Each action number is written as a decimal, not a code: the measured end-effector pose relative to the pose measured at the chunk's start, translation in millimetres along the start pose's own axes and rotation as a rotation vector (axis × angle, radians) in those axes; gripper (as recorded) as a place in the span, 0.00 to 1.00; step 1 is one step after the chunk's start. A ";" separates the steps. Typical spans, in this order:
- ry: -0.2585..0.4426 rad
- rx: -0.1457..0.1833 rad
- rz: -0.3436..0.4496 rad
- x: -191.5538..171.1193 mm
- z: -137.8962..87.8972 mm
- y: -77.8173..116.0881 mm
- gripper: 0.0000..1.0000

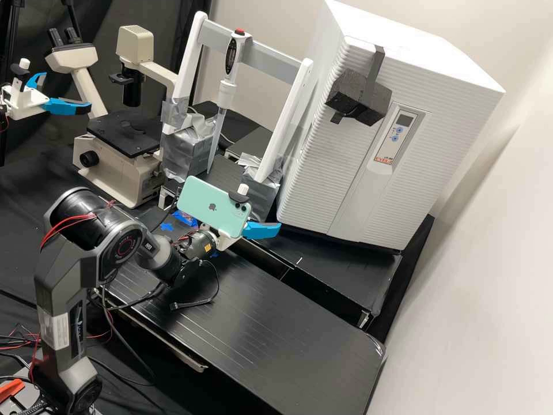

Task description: Open the door

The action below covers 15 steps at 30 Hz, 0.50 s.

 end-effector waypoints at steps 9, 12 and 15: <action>-0.001 -0.001 0.002 -1.8 0.4 1.0 1.00; 0.009 -0.018 0.020 -10.7 -0.2 10.2 1.00; 0.042 -0.006 0.080 -22.1 -6.8 29.7 1.00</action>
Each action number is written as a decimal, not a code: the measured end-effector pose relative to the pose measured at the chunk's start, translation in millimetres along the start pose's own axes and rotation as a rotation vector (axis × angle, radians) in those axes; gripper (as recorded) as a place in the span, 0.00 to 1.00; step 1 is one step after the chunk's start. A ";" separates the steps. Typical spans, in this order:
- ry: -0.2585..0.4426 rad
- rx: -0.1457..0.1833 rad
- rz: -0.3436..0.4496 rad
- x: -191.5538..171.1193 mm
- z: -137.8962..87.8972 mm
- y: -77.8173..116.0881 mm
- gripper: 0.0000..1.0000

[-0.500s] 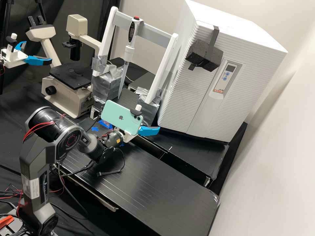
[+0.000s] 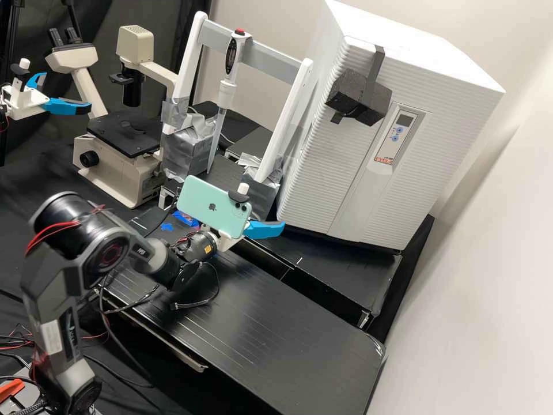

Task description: Open the door

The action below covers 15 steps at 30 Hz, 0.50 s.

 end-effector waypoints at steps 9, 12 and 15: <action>0.065 0.022 0.102 0.2 -24.6 37.1 1.00; 0.069 0.022 0.117 8.1 -33.7 49.1 1.00; 0.065 0.015 0.128 14.9 -39.8 60.1 1.00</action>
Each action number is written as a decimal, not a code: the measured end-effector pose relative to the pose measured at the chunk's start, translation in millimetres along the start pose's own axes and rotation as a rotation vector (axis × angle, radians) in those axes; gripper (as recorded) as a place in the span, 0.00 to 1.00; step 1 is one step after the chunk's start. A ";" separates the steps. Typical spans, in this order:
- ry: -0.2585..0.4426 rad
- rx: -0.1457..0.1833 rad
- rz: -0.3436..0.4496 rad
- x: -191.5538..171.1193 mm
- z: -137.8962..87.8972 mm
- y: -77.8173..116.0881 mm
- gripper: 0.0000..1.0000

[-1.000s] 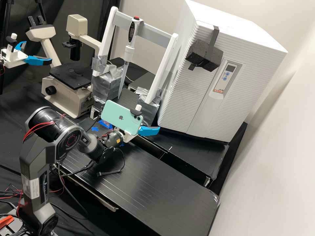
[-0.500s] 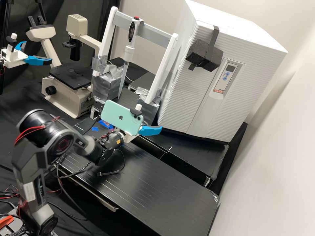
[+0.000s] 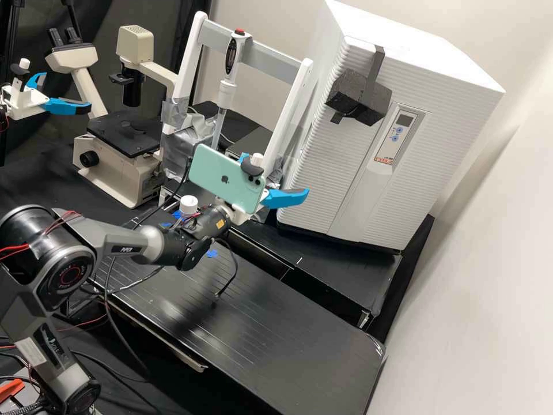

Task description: Open the door

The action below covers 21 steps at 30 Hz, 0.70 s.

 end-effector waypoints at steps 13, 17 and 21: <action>-0.063 -0.011 0.092 38.5 -5.6 35.6 1.00; -0.074 -0.030 0.091 46.6 -4.2 38.8 1.00; -0.072 -0.049 0.091 50.8 -8.2 43.0 1.00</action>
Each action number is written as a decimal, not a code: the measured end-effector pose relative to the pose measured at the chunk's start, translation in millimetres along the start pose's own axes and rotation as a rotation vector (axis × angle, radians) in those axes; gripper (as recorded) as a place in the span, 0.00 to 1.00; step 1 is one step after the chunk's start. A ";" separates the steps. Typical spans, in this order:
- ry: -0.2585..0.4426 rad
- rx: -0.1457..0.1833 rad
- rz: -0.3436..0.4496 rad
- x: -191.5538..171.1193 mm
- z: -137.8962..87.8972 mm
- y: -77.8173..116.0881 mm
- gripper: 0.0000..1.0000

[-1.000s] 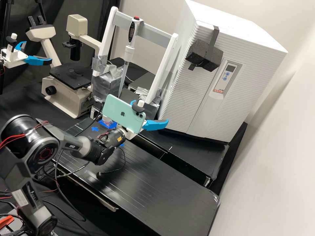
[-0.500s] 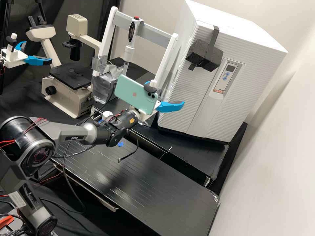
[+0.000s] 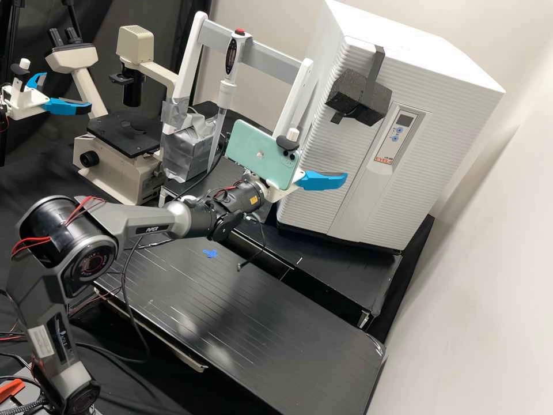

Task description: Open the door

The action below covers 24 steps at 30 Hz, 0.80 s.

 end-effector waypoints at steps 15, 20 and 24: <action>-0.009 0.008 0.029 3.4 -0.4 10.6 1.00; -0.009 0.008 0.029 3.4 -0.4 10.6 0.00; -0.012 0.007 0.032 3.4 0.6 11.5 0.00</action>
